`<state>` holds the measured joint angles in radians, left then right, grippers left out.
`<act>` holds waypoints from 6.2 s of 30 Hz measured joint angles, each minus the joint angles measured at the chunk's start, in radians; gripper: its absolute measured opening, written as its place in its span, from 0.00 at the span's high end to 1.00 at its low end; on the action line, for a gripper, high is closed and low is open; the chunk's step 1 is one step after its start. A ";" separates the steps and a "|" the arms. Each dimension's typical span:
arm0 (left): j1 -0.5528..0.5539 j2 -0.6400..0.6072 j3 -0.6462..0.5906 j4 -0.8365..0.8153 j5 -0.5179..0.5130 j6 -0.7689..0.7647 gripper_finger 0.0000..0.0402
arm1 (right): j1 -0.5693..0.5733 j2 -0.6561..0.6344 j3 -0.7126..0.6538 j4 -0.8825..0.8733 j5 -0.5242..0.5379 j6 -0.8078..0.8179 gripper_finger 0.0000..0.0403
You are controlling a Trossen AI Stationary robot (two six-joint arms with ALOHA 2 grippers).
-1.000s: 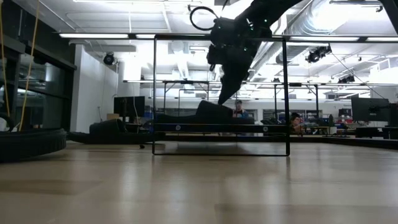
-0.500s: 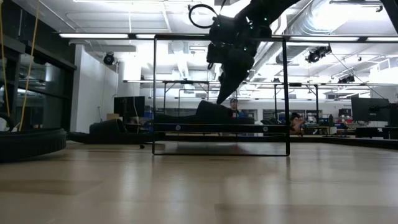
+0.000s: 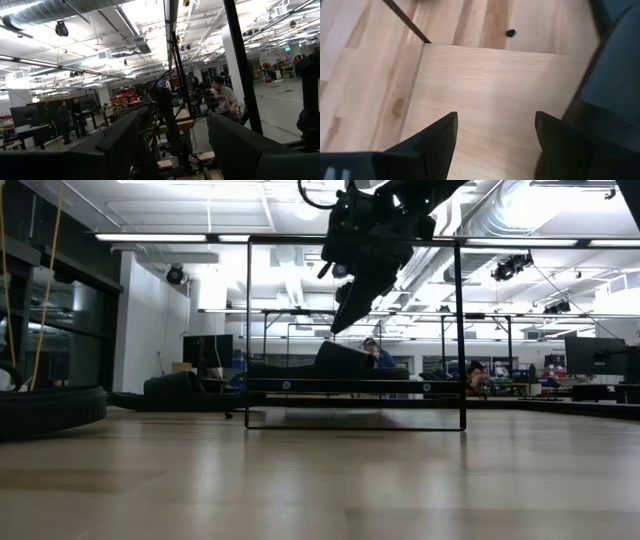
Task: Pick and place slides into the shelf
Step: Put the black slide on the shelf
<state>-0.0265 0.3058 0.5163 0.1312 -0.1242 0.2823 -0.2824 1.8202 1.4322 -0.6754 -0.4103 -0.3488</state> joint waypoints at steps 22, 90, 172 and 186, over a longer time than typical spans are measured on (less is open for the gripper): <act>0.000 0.000 0.000 0.000 0.000 0.000 0.45 | -0.026 0.000 -0.042 0.053 0.075 0.010 0.36; 0.001 0.000 0.077 -0.418 -0.453 -0.322 0.45 | -0.002 0.000 0.064 0.180 0.130 0.214 0.36; 1.005 0.075 -0.377 -0.345 0.383 -0.735 0.45 | 0.309 0.000 0.062 0.247 0.328 0.262 0.36; 1.207 0.225 -0.412 -0.352 0.500 -0.627 0.45 | 0.310 0.001 0.062 0.249 0.328 0.263 0.36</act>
<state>1.1802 0.5312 0.1041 -0.2208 0.3762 -0.3443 0.0273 1.8210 1.4944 -0.4260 -0.0822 -0.0862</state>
